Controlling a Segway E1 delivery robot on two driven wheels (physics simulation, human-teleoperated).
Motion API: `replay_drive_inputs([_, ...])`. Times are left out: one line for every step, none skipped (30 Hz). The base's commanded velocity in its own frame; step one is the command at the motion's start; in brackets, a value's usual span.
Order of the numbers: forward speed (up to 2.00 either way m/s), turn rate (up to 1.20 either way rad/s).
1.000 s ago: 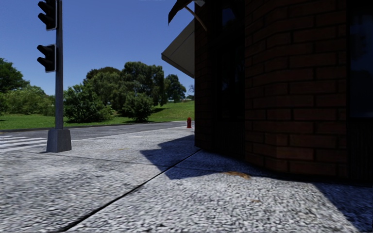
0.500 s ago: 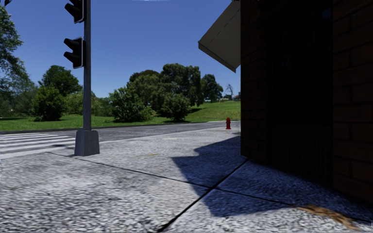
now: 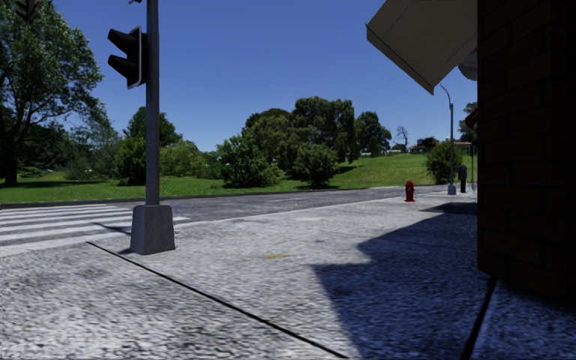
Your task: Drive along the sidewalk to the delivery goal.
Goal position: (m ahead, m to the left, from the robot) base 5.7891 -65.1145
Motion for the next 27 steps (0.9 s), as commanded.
replay_drive_inputs([2.0,0.0])
replay_drive_inputs([2.0,0.0])
replay_drive_inputs([2.0,0.0])
replay_drive_inputs([2.0,0.0])
replay_drive_inputs([2.0,0.0])
replay_drive_inputs([2.0,0.0])
replay_drive_inputs([2.0,0.0])
replay_drive_inputs([2.0,0.0])
replay_drive_inputs([2.0,0.0])
replay_drive_inputs([2.0,0.0])
replay_drive_inputs([2.0,-0.03])
replay_drive_inputs([2.0,-0.25])
replay_drive_inputs([2.0,-0.37])
replay_drive_inputs([2.0,-0.37])
replay_drive_inputs([2.0,-0.4])
replay_drive_inputs([2.0,-0.41])
replay_drive_inputs([2.0,-0.41])
replay_drive_inputs([2.0,-0.41])
replay_drive_inputs([2.0,-0.41])
replay_drive_inputs([2.0,-0.41])
replay_drive_inputs([2.0,-0.41])
replay_drive_inputs([2.0,-0.41])
replay_drive_inputs([2.0,-0.41])
replay_drive_inputs([2.0,-0.48])
replay_drive_inputs([2.0,-0.49])
replay_drive_inputs([2.0,-0.49])
replay_drive_inputs([2.0,-0.49])
